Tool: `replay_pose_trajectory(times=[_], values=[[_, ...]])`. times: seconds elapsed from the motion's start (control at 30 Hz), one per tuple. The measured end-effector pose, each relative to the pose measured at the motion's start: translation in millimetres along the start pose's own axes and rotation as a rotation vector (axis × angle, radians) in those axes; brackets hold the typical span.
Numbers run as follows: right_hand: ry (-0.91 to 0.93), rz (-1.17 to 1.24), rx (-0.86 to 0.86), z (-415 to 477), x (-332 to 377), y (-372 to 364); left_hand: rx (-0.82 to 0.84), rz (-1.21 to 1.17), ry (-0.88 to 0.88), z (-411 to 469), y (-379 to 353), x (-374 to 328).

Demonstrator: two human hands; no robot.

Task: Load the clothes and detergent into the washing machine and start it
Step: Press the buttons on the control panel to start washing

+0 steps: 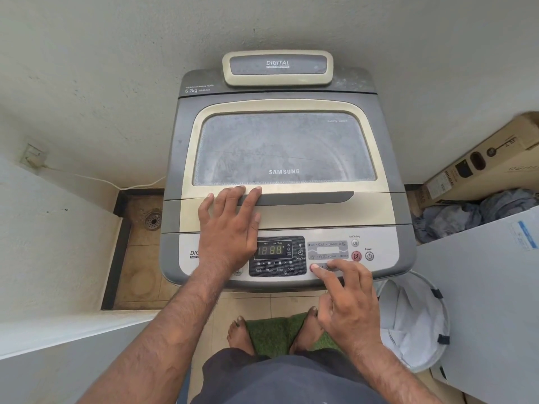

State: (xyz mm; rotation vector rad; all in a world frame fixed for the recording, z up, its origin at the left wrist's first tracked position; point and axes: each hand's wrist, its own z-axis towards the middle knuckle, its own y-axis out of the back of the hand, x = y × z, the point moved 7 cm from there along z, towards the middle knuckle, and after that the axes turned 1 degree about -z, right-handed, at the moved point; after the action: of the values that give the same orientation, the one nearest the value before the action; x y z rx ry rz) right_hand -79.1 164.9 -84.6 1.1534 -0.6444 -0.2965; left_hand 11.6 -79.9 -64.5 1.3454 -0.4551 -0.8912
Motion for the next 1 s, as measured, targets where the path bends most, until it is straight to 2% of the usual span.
replay_pose_trajectory(times=[1.0], values=[[0.025, 0.002, -0.01, 2.0, 1.8, 1.7, 0.028, -0.001, 0.005, 0.3, -0.6, 0.4]])
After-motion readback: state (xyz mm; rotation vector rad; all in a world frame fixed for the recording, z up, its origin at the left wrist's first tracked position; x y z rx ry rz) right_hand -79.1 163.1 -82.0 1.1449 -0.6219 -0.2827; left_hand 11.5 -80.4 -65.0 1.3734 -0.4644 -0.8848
